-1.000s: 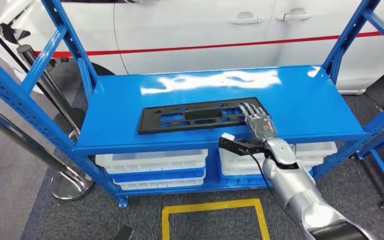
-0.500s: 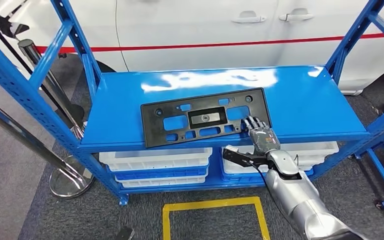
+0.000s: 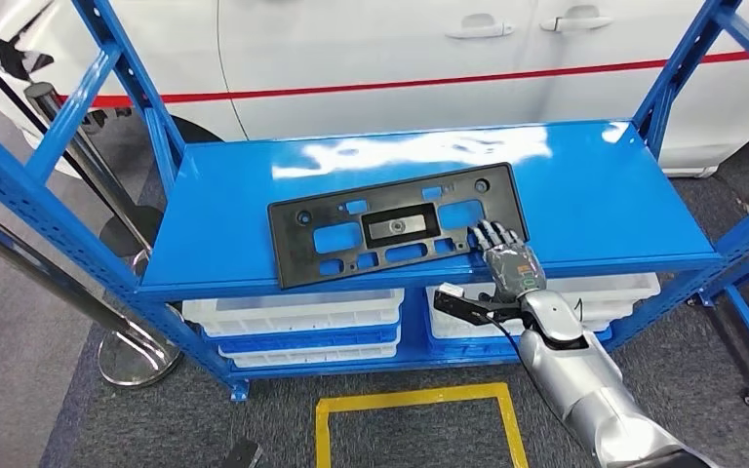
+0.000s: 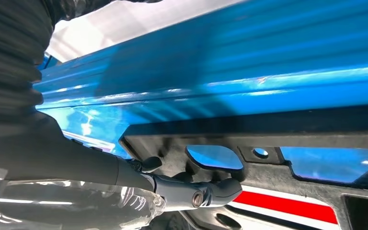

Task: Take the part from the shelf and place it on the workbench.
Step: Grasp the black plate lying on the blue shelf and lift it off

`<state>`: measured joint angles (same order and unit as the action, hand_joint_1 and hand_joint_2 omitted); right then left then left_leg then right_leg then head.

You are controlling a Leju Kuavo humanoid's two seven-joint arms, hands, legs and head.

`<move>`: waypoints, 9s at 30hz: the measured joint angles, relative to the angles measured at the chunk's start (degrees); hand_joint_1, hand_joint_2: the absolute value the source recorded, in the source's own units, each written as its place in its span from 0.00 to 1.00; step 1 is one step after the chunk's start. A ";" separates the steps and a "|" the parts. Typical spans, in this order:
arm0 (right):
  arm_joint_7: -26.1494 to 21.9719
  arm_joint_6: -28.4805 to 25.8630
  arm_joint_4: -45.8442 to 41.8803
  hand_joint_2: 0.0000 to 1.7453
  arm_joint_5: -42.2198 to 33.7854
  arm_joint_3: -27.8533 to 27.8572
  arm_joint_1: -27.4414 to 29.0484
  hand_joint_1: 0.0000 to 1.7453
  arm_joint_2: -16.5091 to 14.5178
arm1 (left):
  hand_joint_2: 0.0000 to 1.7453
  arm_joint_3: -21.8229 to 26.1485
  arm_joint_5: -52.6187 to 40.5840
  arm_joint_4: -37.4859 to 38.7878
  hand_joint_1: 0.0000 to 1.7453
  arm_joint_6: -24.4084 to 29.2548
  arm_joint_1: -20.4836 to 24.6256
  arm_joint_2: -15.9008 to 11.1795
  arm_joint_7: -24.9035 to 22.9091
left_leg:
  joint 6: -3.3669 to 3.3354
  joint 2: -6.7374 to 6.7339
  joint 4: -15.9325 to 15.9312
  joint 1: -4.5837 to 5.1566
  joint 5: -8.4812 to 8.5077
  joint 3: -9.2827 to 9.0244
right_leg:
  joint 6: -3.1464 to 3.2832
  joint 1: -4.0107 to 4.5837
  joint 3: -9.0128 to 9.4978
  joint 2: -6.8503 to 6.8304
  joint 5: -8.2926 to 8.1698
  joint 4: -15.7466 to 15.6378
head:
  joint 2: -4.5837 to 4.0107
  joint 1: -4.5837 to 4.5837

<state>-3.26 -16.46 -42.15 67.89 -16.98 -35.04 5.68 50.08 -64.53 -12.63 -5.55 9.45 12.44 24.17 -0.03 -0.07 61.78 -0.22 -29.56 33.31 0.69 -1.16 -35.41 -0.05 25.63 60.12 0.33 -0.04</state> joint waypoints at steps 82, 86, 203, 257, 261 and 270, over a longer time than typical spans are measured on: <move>2.60 4.84 -17.81 1.00 -3.75 -2.38 -4.28 0.00 3.86 | 1.00 -0.02 2.31 0.00 0.00 1.87 1.07 0.43 1.48 | -3.39 0.07 -5.51 0.96 5.67 0.15 | -1.82 0.14 -6.69 0.10 6.11 13.18 | 0.00 0.03; 2.61 4.62 -17.62 1.00 -3.68 -2.40 -3.51 0.00 3.86 | 1.00 0.04 3.32 0.00 0.00 1.44 0.98 0.51 1.42 | -2.34 0.13 -3.14 0.73 4.25 0.84 | -2.64 -0.59 -2.31 0.08 0.77 3.72 | 0.00 0.03; 3.15 4.75 -1.68 1.00 2.27 -9.18 -7.57 1.00 -6.05 | 0.00 -2.89 3.38 0.04 0.00 -2.79 0.81 0.43 0.02 | -3.26 0.39 -5.50 0.96 7.95 2.53 | -1.25 0.89 -2.77 0.11 8.08 10.21 | 0.00 -0.02; 1.40 7.59 -27.58 0.00 -4.81 -7.97 -7.27 1.00 5.72 | 0.00 -2.87 4.65 0.04 0.00 -0.71 0.17 -0.16 1.79 | -1.57 0.49 -1.92 1.01 5.01 2.93 | -0.81 -0.13 -0.20 0.26 0.90 0.57 | 0.00 -0.07; 1.24 8.22 -28.24 0.00 -5.37 -7.93 -7.40 1.00 6.89 | 0.50 -2.91 4.59 0.04 0.00 -1.41 0.25 -0.20 2.53 | -2.75 0.41 -4.27 0.86 6.03 1.84 | -1.76 -0.16 -0.90 0.17 2.40 2.41 | 0.00 -0.04; 1.16 8.16 -28.30 0.00 -6.22 -7.91 -6.64 1.00 7.78 | 1.00 -3.79 3.52 0.04 0.00 -1.15 0.57 -0.10 3.09 | -2.40 0.58 -2.36 0.76 4.71 2.08 | -2.37 -0.61 -2.00 0.10 0.45 2.98 | 0.00 -0.05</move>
<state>-2.10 -8.31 -70.44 61.67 -24.90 -41.68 13.46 46.29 -61.01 -12.59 -6.70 10.02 12.34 27.26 -2.43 0.51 59.42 0.53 -24.85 35.40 -1.68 -1.77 -37.42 0.06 26.08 63.09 0.33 -0.09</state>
